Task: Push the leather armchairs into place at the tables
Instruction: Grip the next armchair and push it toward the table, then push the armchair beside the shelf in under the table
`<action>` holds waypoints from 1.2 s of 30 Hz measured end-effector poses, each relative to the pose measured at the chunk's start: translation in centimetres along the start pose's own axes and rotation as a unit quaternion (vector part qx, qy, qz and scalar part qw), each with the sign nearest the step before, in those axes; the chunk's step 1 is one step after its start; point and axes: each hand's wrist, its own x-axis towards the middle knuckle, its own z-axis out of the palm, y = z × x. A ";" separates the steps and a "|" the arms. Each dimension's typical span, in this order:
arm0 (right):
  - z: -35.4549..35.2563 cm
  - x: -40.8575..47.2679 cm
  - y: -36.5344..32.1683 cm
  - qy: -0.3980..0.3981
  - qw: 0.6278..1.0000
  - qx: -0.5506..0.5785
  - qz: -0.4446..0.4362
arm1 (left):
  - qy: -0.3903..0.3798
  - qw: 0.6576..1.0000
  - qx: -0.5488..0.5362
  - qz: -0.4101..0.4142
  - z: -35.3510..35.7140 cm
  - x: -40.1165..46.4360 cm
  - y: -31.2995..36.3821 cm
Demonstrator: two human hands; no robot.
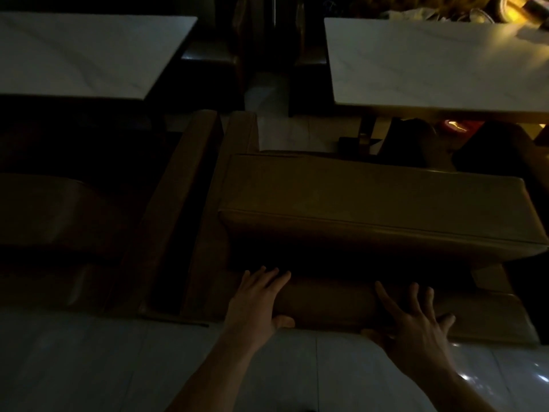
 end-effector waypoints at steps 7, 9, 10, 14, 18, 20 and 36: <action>0.4 0.2 0.3 0.001 1.000 0.010 0.004 | -0.020 1.000 -0.002 -0.015 -0.2 0.3 0.6; 0.0 0.1 0.4 -0.014 1.000 0.014 0.003 | -0.032 0.999 0.005 -0.020 -0.5 0.3 0.9; -0.2 0.1 0.4 -0.023 1.000 0.018 0.001 | -0.037 0.999 0.014 -0.020 -0.7 0.4 1.1; -1.1 -0.2 0.5 -0.048 0.998 0.028 -0.014 | -0.067 0.996 0.048 -0.025 -1.3 0.2 1.6; -2.0 -0.4 1.3 -0.071 0.995 0.048 -0.044 | -0.111 0.989 0.058 -0.073 -2.3 -0.3 3.2; -3.3 -0.5 2.1 -0.091 0.992 0.067 -0.053 | -0.108 0.989 0.046 -0.094 -2.8 -0.7 4.6; -10.9 -12.3 6.7 -0.039 0.988 0.144 0.034 | -0.137 0.989 -0.037 -0.050 -9.9 -6.3 10.5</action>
